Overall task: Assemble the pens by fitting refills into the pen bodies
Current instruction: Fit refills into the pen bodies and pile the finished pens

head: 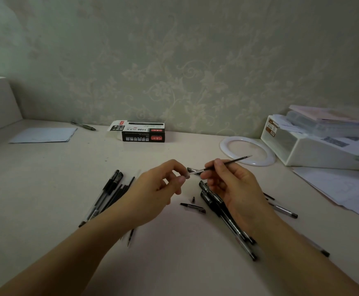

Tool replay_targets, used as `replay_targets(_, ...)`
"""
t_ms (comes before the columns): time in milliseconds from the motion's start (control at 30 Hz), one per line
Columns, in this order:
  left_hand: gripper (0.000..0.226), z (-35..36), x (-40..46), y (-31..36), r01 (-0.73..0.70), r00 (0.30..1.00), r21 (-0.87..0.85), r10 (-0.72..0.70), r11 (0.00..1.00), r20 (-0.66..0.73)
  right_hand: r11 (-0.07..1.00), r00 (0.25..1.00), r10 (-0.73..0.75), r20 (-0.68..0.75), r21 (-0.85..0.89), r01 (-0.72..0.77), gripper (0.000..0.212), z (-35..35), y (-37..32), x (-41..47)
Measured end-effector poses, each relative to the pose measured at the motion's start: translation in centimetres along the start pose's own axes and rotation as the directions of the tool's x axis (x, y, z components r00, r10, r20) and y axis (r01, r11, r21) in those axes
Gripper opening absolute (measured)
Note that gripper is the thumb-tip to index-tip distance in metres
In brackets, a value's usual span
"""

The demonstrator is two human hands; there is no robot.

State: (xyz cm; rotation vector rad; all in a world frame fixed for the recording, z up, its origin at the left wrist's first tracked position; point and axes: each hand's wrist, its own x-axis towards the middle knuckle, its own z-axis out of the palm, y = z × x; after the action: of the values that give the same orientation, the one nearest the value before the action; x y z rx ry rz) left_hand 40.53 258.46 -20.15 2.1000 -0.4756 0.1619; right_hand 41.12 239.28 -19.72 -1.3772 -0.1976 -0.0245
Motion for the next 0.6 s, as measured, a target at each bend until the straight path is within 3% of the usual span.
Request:
replay_targets(233, 0.014, -0.09, -0.07, 0.07, -0.021, 1.000, 0.011, 0.021, 1.000, 0.022, 0.992, 0.999, -0.018, 0.042, -0.123, 0.023, 0.028, 0.02, -0.18, -0.13)
replay_targets(600, 0.016, -0.06, -0.02, 0.04, -0.044, 0.998, -0.001, 0.044, 0.999, 0.040, 0.997, 0.998, -0.044, -0.041, -0.062, 0.041, 0.028, -0.06, -0.37, -0.13)
